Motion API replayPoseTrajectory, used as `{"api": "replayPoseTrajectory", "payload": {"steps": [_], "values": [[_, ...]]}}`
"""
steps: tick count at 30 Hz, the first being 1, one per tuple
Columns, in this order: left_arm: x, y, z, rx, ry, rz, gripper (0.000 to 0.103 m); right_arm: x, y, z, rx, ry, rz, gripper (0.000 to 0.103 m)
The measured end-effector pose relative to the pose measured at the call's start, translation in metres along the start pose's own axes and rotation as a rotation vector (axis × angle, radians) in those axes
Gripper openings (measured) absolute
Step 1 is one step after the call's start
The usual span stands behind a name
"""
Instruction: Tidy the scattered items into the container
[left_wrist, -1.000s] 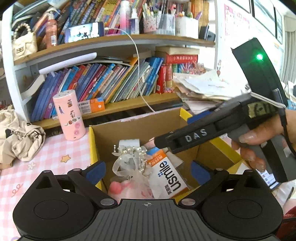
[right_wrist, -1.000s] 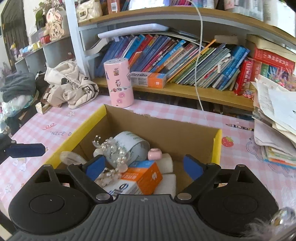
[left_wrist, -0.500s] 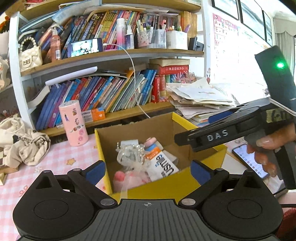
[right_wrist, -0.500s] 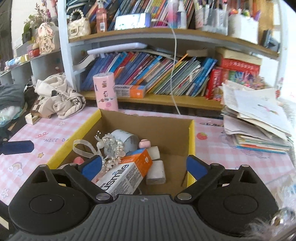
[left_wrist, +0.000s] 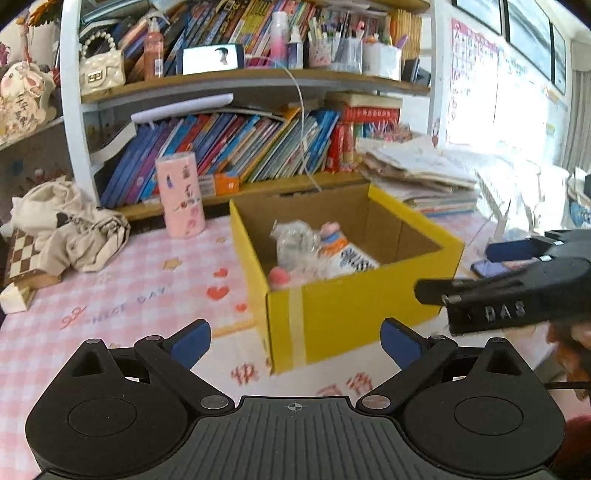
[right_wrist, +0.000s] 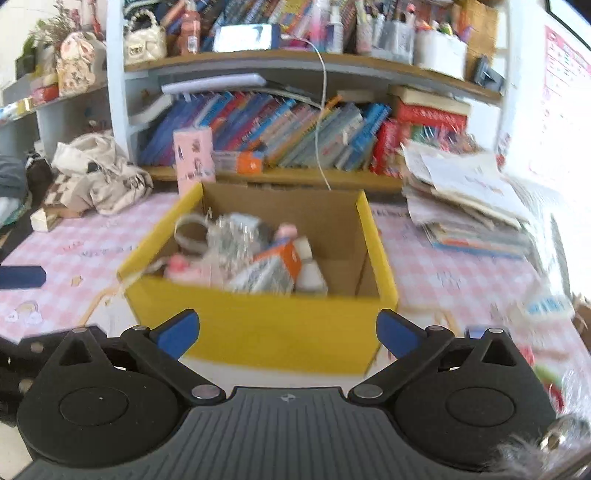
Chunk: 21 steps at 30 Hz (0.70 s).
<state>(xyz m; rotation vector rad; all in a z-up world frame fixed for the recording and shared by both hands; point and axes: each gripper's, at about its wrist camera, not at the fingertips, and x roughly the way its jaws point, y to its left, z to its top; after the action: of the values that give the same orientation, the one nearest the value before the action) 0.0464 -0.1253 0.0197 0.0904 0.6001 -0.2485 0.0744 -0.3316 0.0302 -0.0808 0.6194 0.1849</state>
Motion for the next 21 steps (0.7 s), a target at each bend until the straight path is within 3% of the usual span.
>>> {"api": "replayPoseTrajectory", "payload": {"steps": [21], "values": [[-0.032, 0.035, -0.040, -0.003, 0.071, 0.033, 0.100, -0.031, 0.057, -0.047, 0.041, 0.097, -0.032, 0.103]]}}
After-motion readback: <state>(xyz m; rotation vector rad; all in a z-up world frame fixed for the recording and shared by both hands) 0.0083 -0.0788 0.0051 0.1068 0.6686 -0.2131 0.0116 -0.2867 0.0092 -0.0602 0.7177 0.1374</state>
